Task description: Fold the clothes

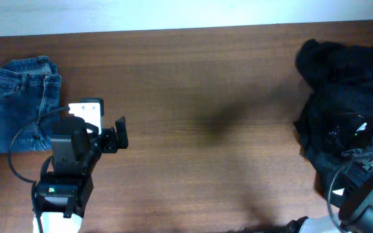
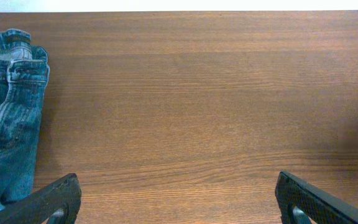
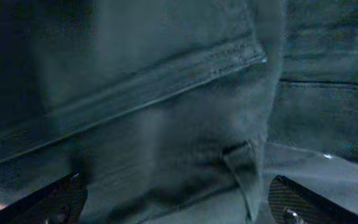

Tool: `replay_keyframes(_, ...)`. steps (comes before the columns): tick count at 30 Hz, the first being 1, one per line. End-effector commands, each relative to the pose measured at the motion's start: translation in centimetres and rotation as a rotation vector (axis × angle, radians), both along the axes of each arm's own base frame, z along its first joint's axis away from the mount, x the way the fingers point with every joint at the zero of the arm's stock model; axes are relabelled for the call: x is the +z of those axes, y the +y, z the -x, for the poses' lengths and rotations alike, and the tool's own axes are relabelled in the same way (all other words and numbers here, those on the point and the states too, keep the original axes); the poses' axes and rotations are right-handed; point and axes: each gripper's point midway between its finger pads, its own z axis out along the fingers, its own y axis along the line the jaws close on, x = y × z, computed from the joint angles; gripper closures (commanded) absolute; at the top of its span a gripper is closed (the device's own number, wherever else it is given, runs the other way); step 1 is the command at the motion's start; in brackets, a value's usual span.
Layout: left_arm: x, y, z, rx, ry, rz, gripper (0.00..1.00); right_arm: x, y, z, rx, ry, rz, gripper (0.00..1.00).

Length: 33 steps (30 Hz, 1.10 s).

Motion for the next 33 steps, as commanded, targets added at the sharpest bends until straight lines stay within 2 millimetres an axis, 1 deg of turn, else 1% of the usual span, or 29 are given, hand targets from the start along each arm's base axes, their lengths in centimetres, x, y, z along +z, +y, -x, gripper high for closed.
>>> replay_keyframes(1,1.1,-0.1,-0.3,-0.002,-0.025,0.015,0.0,-1.1,-0.7,-0.6,-0.032,-0.022,-0.038,0.01)
replay_keyframes(4,1.1,-0.1,-0.3,-0.002,-0.026,0.015,0.0,-2.0,-1.0,-0.8,-0.033,-0.013,-0.036,0.01)
replay_keyframes(5,1.1,-0.1,-0.3,-0.002,-0.026,0.015,0.0,-2.3,-0.9,-0.7,-0.034,-0.004,-0.043,0.05)
replay_keyframes(6,1.1,-0.1,-0.3,-0.002,-0.026,0.015,0.0,-2.6,-0.8,-0.6,-0.033,0.002,-0.049,0.17)
replay_keyframes(7,1.1,-0.1,-0.3,-0.002,-0.026,0.015,0.0,-2.6,-0.7,-0.5,-0.034,0.005,-0.054,0.39)
replay_keyframes(8,1.1,-0.1,-0.3,-0.002,-0.026,0.015,0.0,-2.6,-0.6,-0.5,-0.032,0.005,-0.061,0.57)
replay_keyframes(9,1.1,-0.1,-0.3,-0.002,-0.026,0.015,0.0,-2.6,-0.1,-0.7,-0.028,-0.006,-0.084,0.83)
replay_keyframes(10,1.1,-0.1,-0.3,-0.002,-0.026,0.015,0.0,-2.5,0.7,-1.2,-0.021,-0.037,-0.129,0.96)
replay_keyframes(12,1.1,-0.1,-0.3,-0.002,-0.026,0.015,0.0,-2.0,1.6,-1.9,-0.012,-0.081,-0.182,0.96)
replay_keyframes(14,1.1,-0.1,-0.3,-0.002,-0.026,0.015,0.0,-0.6,2.3,-3.0,0.031,-0.14,-0.216,0.96)
replay_keyframes(16,1.1,-0.1,-0.3,-0.002,-0.026,0.015,0.0,1.9,2.7,-4.3,0.092,-0.208,-0.224,0.96)
replay_keyframes(17,1.1,-0.1,-0.3,-0.002,-0.026,0.015,0.0,3.3,2.9,-5.0,0.114,-0.238,-0.216,0.96)
replay_keyframes(18,1.1,-0.1,-0.3,-0.002,-0.026,0.015,0.0,5.7,3.4,-6.1,0.177,-0.294,-0.206,0.96)
replay_keyframes(19,1.0,-0.1,-0.3,-0.002,-0.022,0.015,0.0,8.4,4.5,-7.4,0.252,-0.359,-0.201,0.96)
replay_keyframes(20,0.9,-0.1,-0.4,-0.002,-0.018,0.015,0.0,10.7,5.7,-8.4,0.33,-0.415,-0.195,0.96)
replay_keyframes(21,0.8,-0.1,-0.4,-0.002,-0.013,0.014,0.0,12.3,6.7,-9.0,0.385,-0.448,-0.189,0.96)
replay_keyframes(22,0.6,-0.1,-0.5,-0.002,-0.006,0.014,0.0,14.9,8.8,-10.0,0.477,-0.495,-0.174,0.96)
replay_keyframes(23,0.4,-0.1,-0.6,-0.002,0.001,0.013,0.0,16.8,10.6,-10.7,0.538,-0.523,-0.161,0.96)
replay_keyframes(24,0.2,-0.1,-0.7,-0.002,0.007,0.013,0.0,18.9,13.5,-11.5,0.646,-0.559,-0.144,0.96)
replay_keyframes(25,0.0,-0.1,-0.7,-0.002,0.012,0.013,0.0,19.7,15.0,-11.8,0.692,-0.574,-0.141,0.96)
replay_keyframes(26,-0.2,-0.1,-0.8,-0.002,0.017,0.012,0.0,21.1,18.6,-12.4,0.795,-0.607,-0.142,0.96)
replay_keyframes(28,-0.2,-0.1,-0.8,-0.002,0.019,0.012,0.0,22.1,24.5,-13.0,0.96,-0.649,-0.161,0.96)
replay_keyframes(29,-0.2,-0.1,-0.8,-0.002,0.019,0.012,0.0,22.2,28.1,-13.2,1.055,-0.666,-0.182,0.96)
replay_keyframes(30,-0.2,-0.1,-0.8,-0.002,0.019,0.012,0.0,22.1,30.4,-13.2,1.114,-0.677,-0.195,0.96)
replay_keyframes(31,-0.2,-0.1,-0.8,-0.002,0.019,0.012,0.0,21.9,34.1,-13.2,1.206,-0.692,-0.22,0.95)
replay_keyframes(32,-0.2,-0.1,-0.8,-0.002,0.019,0.012,0.0,21.6,37.0,-13.0,1.277,-0.704,-0.239,0.95)
replay_keyframes(33,-0.2,-0.1,-0.8,-0.002,0.018,0.012,0.0,21.2,39.3,-12.9,1.331,-0.713,-0.251,0.95)
